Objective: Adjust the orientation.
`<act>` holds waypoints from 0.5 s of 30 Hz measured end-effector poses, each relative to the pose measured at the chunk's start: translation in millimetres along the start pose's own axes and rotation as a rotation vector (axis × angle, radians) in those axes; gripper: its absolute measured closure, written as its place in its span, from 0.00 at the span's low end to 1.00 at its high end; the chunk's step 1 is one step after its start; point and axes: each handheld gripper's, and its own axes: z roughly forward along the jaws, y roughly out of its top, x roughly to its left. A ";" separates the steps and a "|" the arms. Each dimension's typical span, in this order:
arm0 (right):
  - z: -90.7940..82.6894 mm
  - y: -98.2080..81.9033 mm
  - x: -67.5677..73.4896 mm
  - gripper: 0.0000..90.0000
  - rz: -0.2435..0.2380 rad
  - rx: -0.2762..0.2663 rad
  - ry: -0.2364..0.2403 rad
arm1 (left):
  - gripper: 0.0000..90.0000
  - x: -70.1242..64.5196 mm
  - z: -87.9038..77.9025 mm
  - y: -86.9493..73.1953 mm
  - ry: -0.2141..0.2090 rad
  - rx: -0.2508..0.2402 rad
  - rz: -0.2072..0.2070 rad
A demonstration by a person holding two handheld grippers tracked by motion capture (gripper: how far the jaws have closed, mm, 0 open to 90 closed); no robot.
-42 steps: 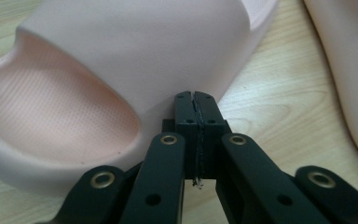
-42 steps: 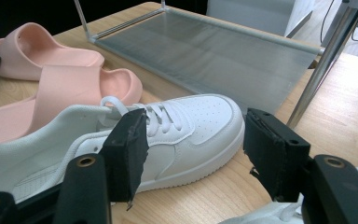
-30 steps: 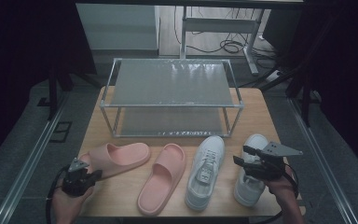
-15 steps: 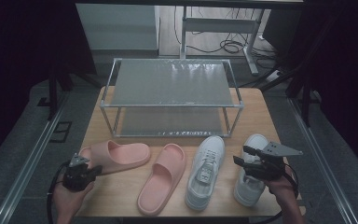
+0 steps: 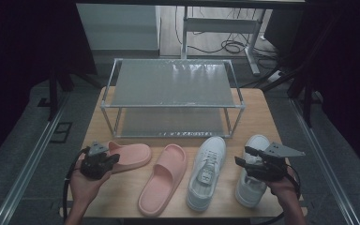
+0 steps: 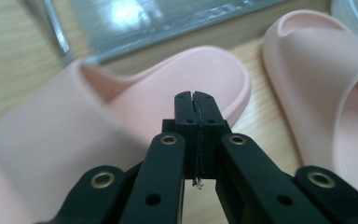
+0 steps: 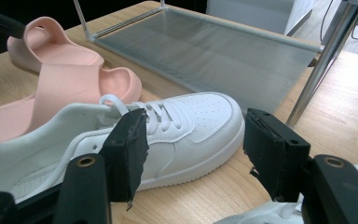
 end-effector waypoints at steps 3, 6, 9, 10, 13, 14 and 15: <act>-1.3 -0.4 -0.5 0.45 0.004 -0.004 0.000 | 1.00 -7.3 10.9 11.7 -0.018 0.005 0.020; -1.3 -0.9 -1.7 0.45 0.003 -0.005 -0.003 | 1.00 -10.6 19.0 19.8 -0.029 0.003 0.018; -1.2 -1.0 -1.9 0.45 0.004 -0.001 -0.003 | 1.00 -12.5 25.2 25.7 -0.035 0.002 0.018; -1.0 -1.0 -1.8 0.45 0.004 0.000 -0.002 | 1.00 -13.0 29.6 29.8 -0.039 0.005 0.024; -0.6 -1.1 -1.6 0.45 0.003 0.001 -0.002 | 1.00 -13.9 37.0 35.4 -0.045 0.006 0.011; -0.3 -1.1 -1.6 0.45 0.002 0.002 -0.002 | 1.00 -13.9 40.3 37.9 -0.046 0.009 0.011; 0.1 -1.3 -1.6 0.45 0.001 0.002 -0.002 | 1.00 -14.0 44.2 40.9 -0.044 0.014 0.006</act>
